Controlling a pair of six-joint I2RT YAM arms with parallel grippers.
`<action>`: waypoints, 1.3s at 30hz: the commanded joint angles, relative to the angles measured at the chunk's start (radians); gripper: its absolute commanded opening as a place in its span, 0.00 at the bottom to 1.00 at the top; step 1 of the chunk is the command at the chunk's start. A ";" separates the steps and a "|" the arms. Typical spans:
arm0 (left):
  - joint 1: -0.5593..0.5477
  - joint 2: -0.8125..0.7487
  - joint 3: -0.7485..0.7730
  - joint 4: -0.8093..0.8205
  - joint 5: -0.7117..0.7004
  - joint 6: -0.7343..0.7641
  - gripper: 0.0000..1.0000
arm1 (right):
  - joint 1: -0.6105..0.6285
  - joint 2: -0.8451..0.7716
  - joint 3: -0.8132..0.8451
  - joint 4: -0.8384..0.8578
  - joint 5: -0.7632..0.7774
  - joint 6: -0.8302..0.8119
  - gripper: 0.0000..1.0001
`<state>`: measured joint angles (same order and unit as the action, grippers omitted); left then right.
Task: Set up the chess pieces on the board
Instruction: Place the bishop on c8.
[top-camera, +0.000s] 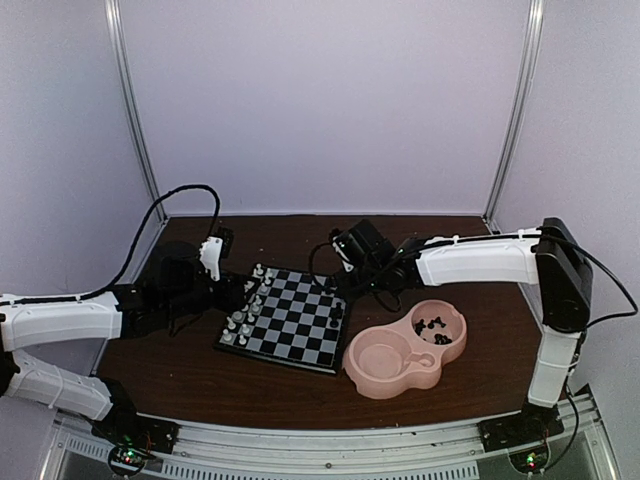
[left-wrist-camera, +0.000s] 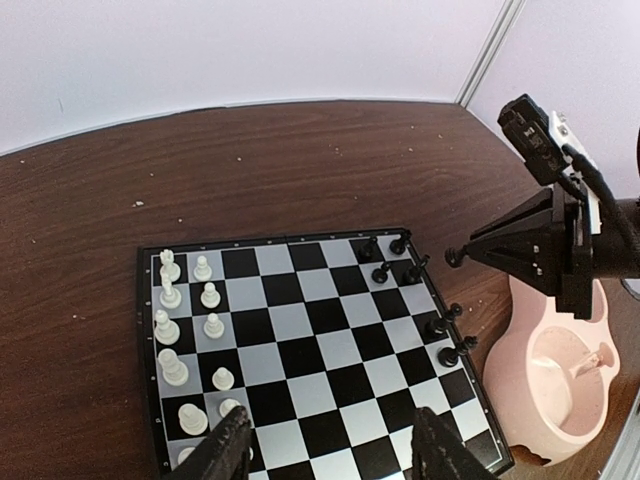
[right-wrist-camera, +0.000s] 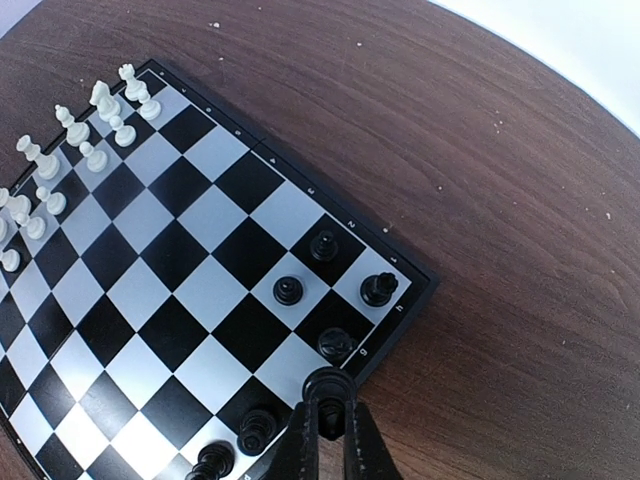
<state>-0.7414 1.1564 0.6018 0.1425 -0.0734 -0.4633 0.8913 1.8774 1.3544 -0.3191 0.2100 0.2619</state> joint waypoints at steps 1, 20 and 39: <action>0.001 -0.005 -0.004 0.048 0.001 0.010 0.55 | -0.009 0.031 0.035 -0.019 -0.028 0.020 0.01; 0.000 -0.001 0.000 0.048 0.002 0.010 0.55 | -0.014 0.088 0.064 -0.050 -0.067 0.035 0.01; 0.000 0.000 0.000 0.047 0.002 0.009 0.55 | -0.019 0.143 0.104 -0.090 -0.087 0.043 0.02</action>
<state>-0.7414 1.1568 0.6018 0.1425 -0.0731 -0.4633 0.8791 2.0033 1.4258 -0.3939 0.1280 0.2958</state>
